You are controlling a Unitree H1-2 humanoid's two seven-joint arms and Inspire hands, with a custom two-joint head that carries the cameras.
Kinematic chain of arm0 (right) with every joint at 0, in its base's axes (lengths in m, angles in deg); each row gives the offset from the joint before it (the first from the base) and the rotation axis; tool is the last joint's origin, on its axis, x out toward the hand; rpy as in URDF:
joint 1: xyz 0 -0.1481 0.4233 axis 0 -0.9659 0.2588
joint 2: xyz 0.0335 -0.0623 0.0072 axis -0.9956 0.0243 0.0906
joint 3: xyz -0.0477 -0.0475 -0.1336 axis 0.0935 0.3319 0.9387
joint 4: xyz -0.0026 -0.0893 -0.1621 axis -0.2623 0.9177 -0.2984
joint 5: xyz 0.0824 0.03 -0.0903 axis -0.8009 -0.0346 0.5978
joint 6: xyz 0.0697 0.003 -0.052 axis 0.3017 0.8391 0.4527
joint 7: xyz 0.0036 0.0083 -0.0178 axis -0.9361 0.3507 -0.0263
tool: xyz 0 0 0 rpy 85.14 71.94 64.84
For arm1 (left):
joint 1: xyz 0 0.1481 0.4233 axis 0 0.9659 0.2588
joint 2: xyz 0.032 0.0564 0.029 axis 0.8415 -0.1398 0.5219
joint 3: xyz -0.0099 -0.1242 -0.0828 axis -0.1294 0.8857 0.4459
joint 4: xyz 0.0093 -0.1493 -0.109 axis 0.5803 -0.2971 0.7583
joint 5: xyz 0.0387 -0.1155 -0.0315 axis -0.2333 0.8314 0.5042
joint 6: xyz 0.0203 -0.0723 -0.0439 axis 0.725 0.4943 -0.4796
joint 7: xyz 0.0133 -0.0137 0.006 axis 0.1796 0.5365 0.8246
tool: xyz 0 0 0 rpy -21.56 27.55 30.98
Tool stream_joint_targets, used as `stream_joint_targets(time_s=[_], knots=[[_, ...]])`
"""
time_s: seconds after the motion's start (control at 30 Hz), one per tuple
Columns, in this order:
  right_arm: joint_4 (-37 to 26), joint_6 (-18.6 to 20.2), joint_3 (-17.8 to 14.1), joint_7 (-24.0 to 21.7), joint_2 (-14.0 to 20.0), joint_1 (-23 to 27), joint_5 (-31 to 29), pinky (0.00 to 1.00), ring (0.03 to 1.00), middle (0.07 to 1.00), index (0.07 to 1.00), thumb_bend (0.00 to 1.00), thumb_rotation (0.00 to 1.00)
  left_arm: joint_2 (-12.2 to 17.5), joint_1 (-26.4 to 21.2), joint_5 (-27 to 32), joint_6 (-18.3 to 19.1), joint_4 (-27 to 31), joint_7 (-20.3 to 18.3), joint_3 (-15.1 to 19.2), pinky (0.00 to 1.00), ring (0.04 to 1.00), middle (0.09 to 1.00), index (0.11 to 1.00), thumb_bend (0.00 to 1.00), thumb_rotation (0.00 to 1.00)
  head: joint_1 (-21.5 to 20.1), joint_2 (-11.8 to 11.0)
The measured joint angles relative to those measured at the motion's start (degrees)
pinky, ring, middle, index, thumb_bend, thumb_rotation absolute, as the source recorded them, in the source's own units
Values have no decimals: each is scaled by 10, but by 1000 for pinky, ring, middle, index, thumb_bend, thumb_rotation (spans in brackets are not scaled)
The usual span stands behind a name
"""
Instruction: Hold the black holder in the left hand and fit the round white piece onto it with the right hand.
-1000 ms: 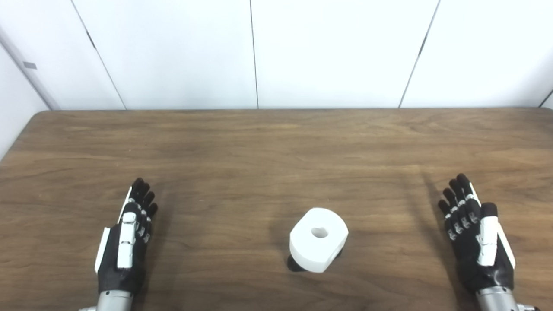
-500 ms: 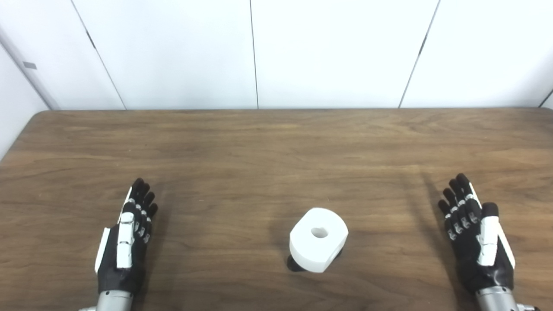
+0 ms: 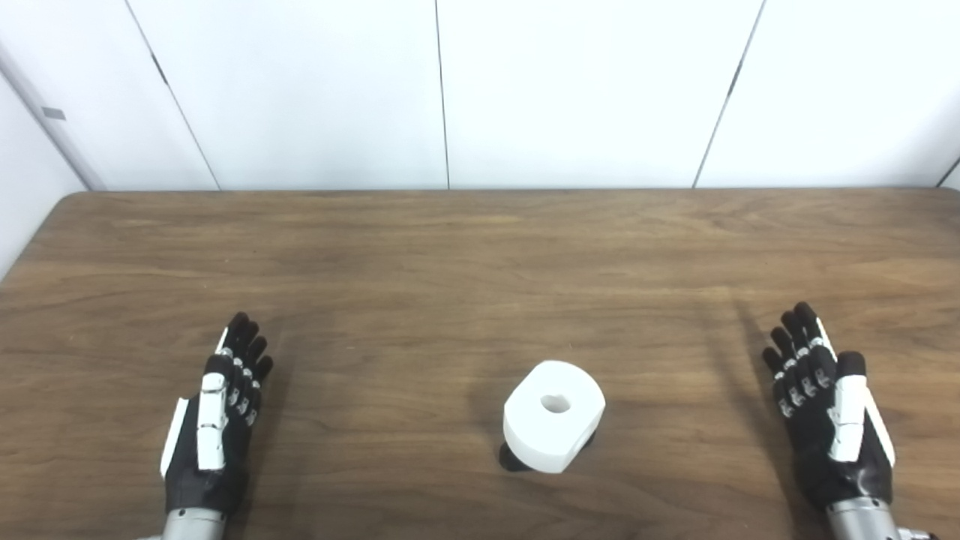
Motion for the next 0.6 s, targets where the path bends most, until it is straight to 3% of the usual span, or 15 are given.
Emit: stream_joint_targets(time_s=[0.6], knots=[[-1,-1,-2,0,0,-1,-2,1000,1000,1000,999,582,1000,0,3,0,-4,0,-2,-1,1000,1000,1000,1000,487,1000,-9,-7]])
